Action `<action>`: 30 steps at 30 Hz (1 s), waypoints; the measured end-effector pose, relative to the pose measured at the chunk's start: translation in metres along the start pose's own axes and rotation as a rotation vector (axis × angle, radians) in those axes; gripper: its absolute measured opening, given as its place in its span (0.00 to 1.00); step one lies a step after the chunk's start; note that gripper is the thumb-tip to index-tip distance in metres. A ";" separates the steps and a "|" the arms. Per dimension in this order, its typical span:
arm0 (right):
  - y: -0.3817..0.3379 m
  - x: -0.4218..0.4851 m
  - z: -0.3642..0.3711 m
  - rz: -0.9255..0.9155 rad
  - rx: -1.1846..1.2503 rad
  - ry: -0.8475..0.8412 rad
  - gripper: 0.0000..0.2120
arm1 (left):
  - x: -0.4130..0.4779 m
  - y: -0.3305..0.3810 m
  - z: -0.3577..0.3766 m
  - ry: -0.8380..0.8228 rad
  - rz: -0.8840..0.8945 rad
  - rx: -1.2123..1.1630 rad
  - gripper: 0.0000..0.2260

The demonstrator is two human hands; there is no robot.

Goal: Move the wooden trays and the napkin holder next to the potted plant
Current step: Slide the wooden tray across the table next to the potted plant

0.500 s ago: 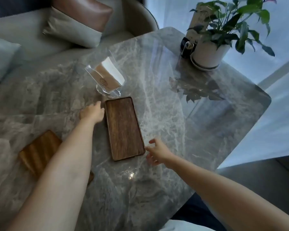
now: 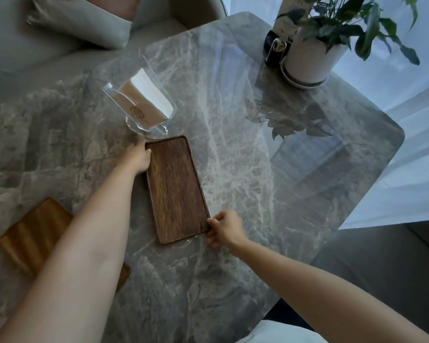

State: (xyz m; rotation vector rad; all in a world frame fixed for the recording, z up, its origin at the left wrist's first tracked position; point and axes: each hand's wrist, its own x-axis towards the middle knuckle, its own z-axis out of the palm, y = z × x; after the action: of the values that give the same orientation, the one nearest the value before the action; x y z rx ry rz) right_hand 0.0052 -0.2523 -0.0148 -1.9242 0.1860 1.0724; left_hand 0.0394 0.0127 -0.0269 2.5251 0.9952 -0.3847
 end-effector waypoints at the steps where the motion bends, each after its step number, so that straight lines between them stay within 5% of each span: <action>1: 0.000 0.001 0.000 0.007 0.002 0.003 0.12 | 0.001 0.002 0.001 0.008 -0.006 -0.020 0.25; 13: 0.012 0.007 -0.045 -0.018 -0.020 0.039 0.13 | -0.019 0.035 0.009 0.022 -0.107 -0.170 0.24; 30: -0.055 0.054 -0.228 -0.221 -0.226 0.127 0.09 | 0.002 0.173 -0.007 0.088 -0.086 -0.326 0.18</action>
State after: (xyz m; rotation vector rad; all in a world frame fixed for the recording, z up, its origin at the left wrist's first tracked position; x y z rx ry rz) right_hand 0.2045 -0.3796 0.0309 -2.1596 -0.0804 0.8541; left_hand 0.1618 -0.0984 0.0233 2.2272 1.1035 -0.1224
